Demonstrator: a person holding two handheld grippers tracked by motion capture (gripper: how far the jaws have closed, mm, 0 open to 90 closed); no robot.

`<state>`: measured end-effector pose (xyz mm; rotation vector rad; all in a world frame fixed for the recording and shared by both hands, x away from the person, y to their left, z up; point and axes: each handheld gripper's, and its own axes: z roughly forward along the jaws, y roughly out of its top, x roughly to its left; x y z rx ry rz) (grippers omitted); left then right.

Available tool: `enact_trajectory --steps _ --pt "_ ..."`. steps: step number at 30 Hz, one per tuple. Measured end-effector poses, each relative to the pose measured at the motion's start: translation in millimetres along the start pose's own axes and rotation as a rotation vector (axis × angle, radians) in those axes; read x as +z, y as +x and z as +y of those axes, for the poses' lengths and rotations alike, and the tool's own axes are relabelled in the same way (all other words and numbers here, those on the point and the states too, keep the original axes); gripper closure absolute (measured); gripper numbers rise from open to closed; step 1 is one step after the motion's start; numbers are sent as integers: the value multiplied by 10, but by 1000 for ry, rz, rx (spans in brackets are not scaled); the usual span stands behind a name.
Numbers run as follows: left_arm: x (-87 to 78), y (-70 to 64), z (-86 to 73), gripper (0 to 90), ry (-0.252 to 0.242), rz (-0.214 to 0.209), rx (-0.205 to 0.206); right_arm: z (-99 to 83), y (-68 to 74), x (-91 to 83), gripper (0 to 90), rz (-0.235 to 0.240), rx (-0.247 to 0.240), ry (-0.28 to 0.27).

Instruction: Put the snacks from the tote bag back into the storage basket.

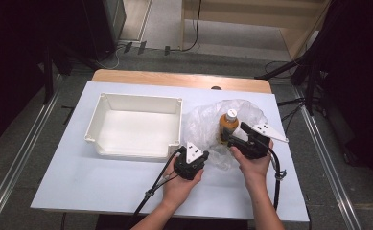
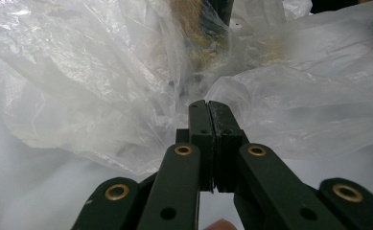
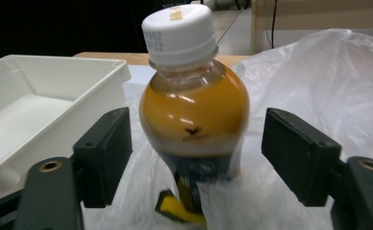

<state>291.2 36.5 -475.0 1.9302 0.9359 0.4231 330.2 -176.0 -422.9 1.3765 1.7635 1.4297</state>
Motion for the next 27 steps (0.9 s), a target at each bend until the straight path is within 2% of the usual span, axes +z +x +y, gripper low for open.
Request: enact_trajectory --steps 2,6,11,14,17,20,22,24,27 --pt "-2 1 -1 896 -3 -2 -3 19 40 85 270 -28 -25 13" --pt "-3 -2 -2 892 -8 -4 5 42 65 193 253 -60 -22 20" --pt "-7 -5 -4 890 -12 -7 4 9 24 274 201 -51 17 47" --pt "-6 -4 -3 889 -10 -8 5 5 23 291 202 -54 16 47" --pt "-7 -7 -4 889 -9 -6 8 -8 28 312 218 -47 40 64" --pt "-5 -6 -2 889 -8 -6 9 -30 39 353 238 -60 32 86" --pt "-6 -6 -3 893 -10 -8 8 -37 41 359 300 -47 33 86" --pt "-7 -5 -3 896 -9 -9 8 -36 68 362 307 -59 8 80" --pt "-7 -4 -3 896 -10 -9 7 -28 63 378 302 -56 24 91"
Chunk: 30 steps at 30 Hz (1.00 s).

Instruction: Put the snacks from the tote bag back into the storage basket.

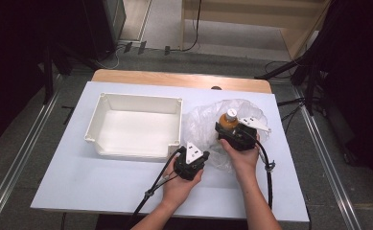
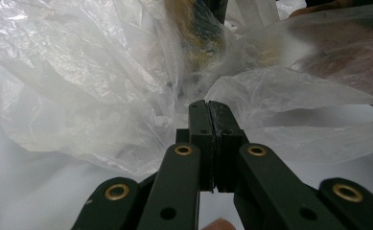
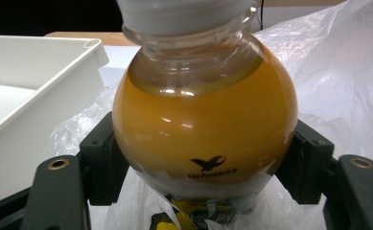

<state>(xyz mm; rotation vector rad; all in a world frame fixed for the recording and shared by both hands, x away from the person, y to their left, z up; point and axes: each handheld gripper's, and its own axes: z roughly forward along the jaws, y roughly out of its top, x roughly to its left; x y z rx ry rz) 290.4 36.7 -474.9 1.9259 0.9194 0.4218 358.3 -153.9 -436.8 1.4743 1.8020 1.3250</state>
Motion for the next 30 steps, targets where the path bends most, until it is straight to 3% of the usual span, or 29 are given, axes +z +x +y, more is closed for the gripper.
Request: enact_trajectory --steps 4,8,14,20,30 --pt "-2 -1 0 896 1 1 1 -12 11 52 310 -20 -8 30" --pt "-4 6 0 896 -3 -1 -6 -21 28 56 334 -39 -14 18" --pt "-5 11 1 899 -3 -2 -9 -1 22 28 342 -33 -18 27" --pt "-3 9 1 899 -4 -2 -7 62 4 -87 343 -14 -2 -13" --pt "3 10 2 898 -3 -1 -7 165 38 -352 343 -4 -23 -57"
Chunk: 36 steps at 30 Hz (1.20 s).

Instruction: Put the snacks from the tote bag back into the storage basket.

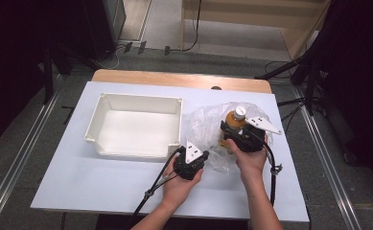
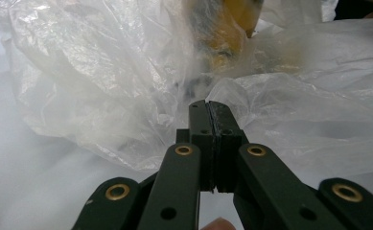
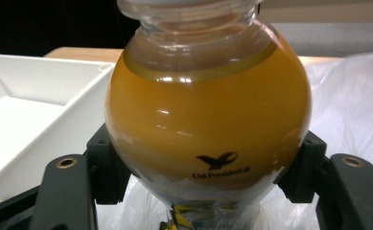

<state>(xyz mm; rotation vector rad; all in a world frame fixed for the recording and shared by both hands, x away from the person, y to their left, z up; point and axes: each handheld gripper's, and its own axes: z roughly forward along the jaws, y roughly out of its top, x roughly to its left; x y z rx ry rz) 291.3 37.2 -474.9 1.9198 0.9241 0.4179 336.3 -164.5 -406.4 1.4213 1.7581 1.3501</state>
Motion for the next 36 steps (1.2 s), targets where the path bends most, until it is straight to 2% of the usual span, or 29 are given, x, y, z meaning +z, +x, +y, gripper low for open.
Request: enact_trajectory --steps 2,5,9,14,18,24,25,28,31,36 --pt "3 -4 0 898 2 3 3 32 4 -60 342 9 -4 -5" --pt "7 -9 -1 898 4 4 3 104 30 -128 342 12 -36 11" --pt "10 -13 1 898 8 5 4 178 39 -230 342 46 -14 -9" --pt "9 -16 1 893 5 8 5 239 67 -340 342 50 -7 -20" --pt "-5 -15 1 865 -8 -7 6 247 109 -411 342 50 -11 -21" --pt "-99 42 15 729 -64 -57 -34 245 162 -480 342 51 -7 -31" --pt "-118 46 23 699 -72 -53 -37 243 169 -484 342 55 -4 -28" --pt "-157 65 18 594 -73 -42 -35 230 167 -487 342 56 -2 -25" --pt "-203 108 1 507 -67 -73 -49 220 158 -493 342 54 2 -21" --pt "-278 114 -1 360 -77 -88 -27 207 158 -495 342 42 -6 -23"
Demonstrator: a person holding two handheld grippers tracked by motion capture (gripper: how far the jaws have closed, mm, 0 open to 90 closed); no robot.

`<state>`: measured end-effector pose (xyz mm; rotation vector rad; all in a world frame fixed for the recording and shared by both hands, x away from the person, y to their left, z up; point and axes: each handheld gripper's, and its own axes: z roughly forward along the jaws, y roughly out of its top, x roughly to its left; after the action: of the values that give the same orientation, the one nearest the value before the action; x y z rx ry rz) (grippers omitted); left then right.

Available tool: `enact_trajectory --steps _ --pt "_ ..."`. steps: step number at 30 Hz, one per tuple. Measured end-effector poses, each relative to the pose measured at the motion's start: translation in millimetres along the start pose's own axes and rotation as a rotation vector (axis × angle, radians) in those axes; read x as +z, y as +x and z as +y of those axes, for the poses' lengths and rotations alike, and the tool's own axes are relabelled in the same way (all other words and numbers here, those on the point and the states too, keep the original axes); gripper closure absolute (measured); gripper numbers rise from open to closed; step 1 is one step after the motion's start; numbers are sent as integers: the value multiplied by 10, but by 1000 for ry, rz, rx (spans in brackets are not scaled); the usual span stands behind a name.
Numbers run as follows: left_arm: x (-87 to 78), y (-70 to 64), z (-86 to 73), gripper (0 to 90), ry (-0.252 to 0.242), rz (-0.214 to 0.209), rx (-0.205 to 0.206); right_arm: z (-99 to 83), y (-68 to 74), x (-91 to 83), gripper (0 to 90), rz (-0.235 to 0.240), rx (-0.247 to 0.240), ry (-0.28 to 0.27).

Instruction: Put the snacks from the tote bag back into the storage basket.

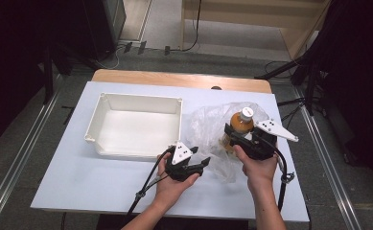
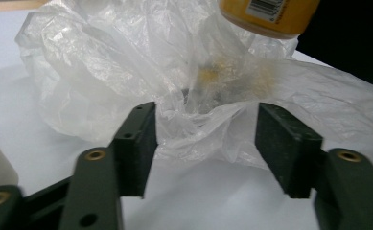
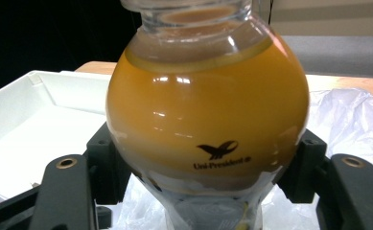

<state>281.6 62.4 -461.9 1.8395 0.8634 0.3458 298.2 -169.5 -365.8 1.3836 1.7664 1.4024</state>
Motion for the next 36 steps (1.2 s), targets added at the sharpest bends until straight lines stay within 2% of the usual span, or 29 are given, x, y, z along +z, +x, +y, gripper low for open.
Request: enact_trajectory --steps 4,7,11,23,29,36 --pt "-24 -9 4 195 7 -9 3 -2 22 1 341 3 -2 1" --pt "-51 -4 -4 138 9 -8 19 -8 50 -7 341 3 -11 4" --pt "-136 20 -16 116 -3 -7 31 -22 79 0 341 -3 -32 11" --pt "-355 131 -64 98 -32 7 17 -52 110 32 341 -5 -33 22" --pt "-468 201 -85 91 -45 32 5 -57 133 38 341 -3 -29 24" --pt "-634 272 -123 89 -61 34 -2 -42 167 41 341 14 -27 15"
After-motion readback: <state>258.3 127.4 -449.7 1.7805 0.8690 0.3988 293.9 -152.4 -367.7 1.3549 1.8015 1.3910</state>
